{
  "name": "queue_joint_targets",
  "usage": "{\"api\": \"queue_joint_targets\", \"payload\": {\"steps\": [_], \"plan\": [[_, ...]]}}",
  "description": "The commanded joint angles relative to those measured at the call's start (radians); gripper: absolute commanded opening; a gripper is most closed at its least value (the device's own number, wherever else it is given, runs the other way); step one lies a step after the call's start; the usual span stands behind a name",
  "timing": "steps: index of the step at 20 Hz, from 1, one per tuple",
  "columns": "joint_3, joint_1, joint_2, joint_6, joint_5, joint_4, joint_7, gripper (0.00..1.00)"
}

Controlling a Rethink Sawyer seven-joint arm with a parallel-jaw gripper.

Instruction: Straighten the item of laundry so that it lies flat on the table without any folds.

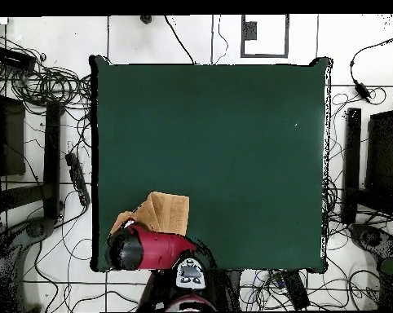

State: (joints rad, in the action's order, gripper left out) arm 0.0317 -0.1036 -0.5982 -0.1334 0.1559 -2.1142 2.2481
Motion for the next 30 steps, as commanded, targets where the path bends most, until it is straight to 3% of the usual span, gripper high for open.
{"api": "queue_joint_targets", "payload": {"steps": [1,12,19,30], "plan": [[0.034,0.043,0.038,-0.104,-0.068,0.216,-0.046,1.0],[0.01,-0.017,0.207,0.095,-0.116,0.255,0.082,1.0],[0.041,-0.044,0.247,0.169,-0.073,0.232,0.152,1.0],[0.139,0.004,0.252,0.19,-0.051,0.187,0.189,1.0]]}}
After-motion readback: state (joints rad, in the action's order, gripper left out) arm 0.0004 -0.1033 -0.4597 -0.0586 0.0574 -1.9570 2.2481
